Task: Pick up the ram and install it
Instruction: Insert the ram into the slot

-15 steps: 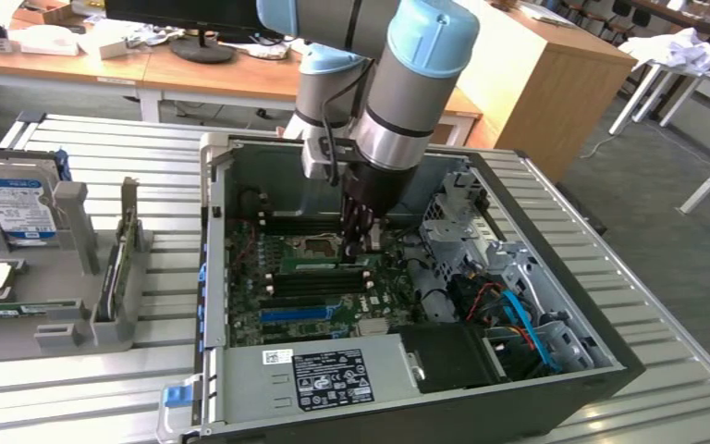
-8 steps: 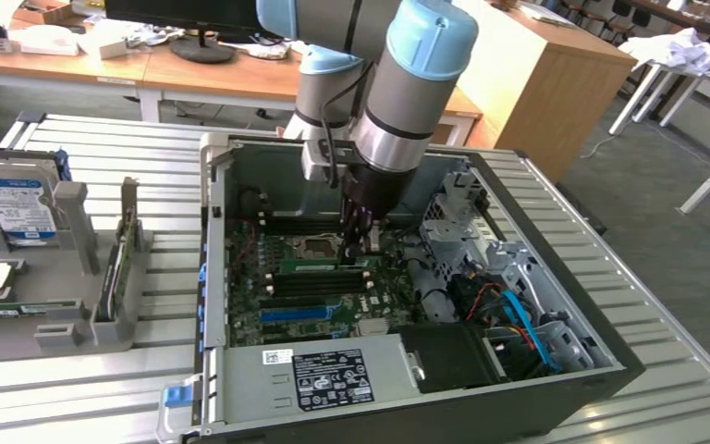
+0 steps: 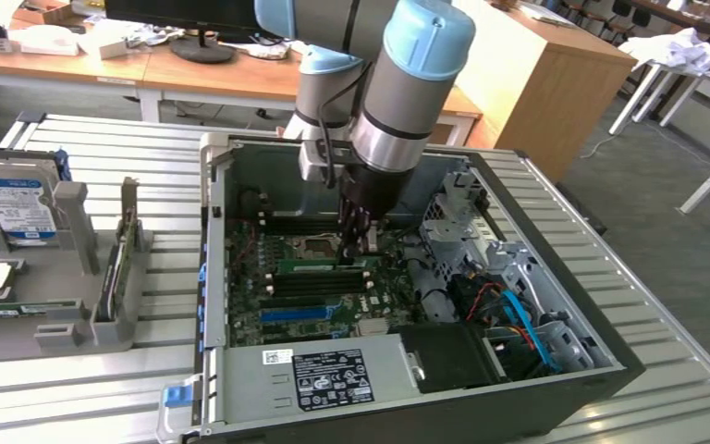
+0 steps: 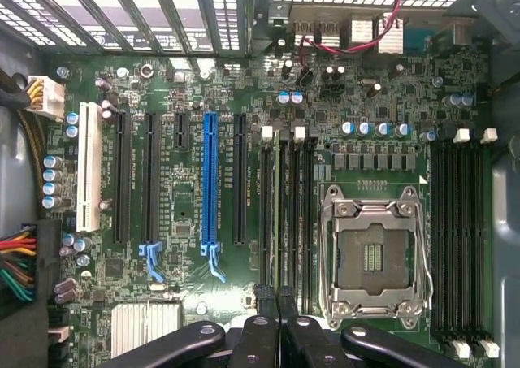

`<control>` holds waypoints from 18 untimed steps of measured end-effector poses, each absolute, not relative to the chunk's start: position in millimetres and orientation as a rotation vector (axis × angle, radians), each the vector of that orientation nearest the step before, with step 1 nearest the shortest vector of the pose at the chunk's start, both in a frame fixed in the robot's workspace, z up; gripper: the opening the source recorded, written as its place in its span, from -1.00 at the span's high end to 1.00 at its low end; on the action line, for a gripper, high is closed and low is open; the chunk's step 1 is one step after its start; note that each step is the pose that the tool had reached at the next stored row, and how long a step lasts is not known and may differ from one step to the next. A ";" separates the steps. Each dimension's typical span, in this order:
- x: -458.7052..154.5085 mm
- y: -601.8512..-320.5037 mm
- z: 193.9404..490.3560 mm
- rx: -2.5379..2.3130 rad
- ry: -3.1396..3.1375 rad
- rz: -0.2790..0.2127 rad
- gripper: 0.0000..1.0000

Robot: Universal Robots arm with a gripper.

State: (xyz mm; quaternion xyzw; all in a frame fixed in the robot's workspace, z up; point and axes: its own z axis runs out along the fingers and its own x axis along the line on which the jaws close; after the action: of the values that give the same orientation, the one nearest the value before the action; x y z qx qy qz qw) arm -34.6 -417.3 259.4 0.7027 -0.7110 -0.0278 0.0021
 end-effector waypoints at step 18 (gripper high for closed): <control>-34.6 -417.4 246.1 2.204 -2.231 -0.087 0.76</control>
State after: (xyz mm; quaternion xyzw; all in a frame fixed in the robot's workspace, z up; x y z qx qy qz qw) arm -34.6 -417.4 246.1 0.7027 -0.7110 -0.0278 0.0021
